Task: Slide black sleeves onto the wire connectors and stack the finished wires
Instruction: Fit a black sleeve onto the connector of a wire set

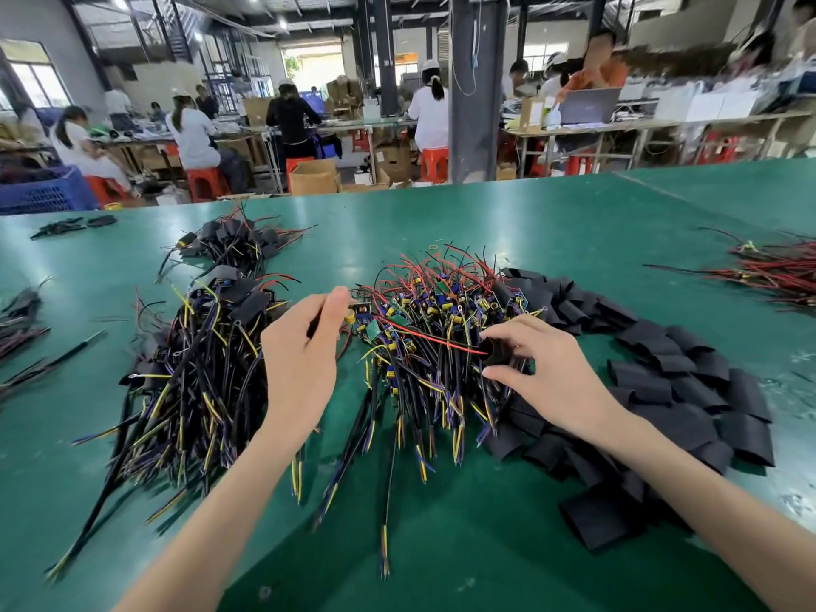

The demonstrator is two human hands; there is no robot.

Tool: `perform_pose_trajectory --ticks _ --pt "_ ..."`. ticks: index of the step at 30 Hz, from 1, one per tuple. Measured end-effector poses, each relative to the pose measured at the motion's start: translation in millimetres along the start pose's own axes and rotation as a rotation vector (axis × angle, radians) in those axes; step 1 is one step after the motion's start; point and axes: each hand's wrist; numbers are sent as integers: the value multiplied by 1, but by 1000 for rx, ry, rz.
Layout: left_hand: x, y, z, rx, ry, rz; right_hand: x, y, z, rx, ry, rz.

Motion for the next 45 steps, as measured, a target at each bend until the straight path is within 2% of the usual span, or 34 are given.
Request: perform_pose_trajectory --ticks 11,23,26,31,36,45 --pt "0 3 1 20 47 -22 0 1 -3 -12 -37 22" --pt "1 7 9 -82 111 -101 3 0 -9 16 -61 42" --pt "-1 9 12 -23 107 -193 3 1 -14 97 12 62" --pt "-8 21 14 77 136 -529 0 6 -19 184 128 74" --pt "-17 35 14 154 166 -529 -4 10 -23 246 125 80" --pt "-16 31 21 474 282 -530 -9 13 -24 255 93 89"
Point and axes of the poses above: each hand's wrist, its own y-axis away from the middle knuckle, its own x-axis out of the back of the hand, z = x × y, and after that the axes turned 14 degrees about z, right-handed
